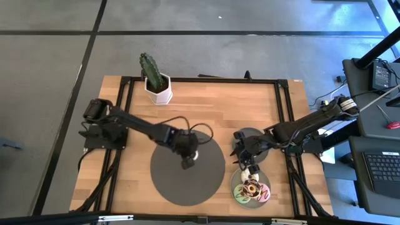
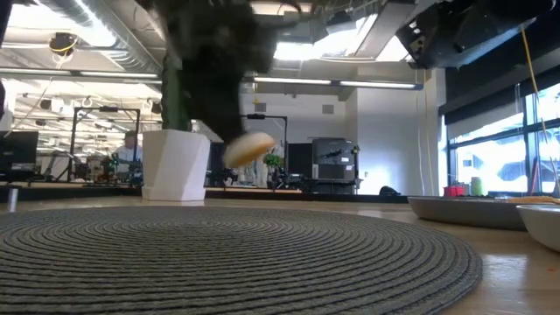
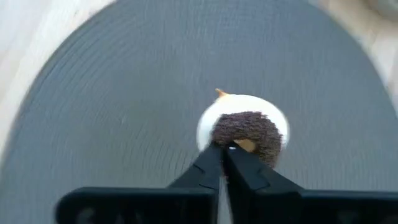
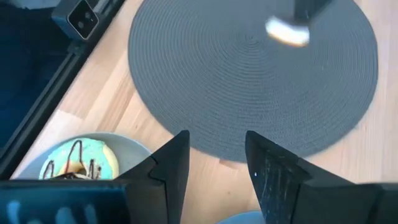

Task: Pick & Place donuts
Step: Put the small black donut on the dark gray plate

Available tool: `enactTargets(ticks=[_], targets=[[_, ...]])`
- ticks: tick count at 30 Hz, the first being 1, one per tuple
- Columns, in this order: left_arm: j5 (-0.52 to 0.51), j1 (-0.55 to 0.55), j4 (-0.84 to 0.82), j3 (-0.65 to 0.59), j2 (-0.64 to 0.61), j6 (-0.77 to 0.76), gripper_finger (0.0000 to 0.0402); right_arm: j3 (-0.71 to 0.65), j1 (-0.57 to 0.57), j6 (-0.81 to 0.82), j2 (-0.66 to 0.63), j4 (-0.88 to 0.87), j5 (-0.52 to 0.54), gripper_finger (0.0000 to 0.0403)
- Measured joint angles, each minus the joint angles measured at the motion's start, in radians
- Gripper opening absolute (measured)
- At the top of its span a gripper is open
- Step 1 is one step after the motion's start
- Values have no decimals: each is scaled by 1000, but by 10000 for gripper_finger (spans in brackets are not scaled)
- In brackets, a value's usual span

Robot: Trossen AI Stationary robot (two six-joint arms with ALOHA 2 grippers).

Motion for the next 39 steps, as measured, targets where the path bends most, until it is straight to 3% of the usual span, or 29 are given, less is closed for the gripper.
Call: enactTargets(ticks=[4, 9, 21, 39], targets=[[57, 78, 53, 2, 56, 29, 3, 0, 0, -12, -4, -4, 0, 158], [96, 141, 2, 57, 143, 40, 3, 0, -5, -29, 2, 3, 1, 158], [71, 157, -121, 269, 309, 125, 5, -11, -46, -41, 2, 5, 1, 158], [102, 157, -116, 275, 314, 141, 71, -78, -47, -38, 2, 62, 13, 158]])
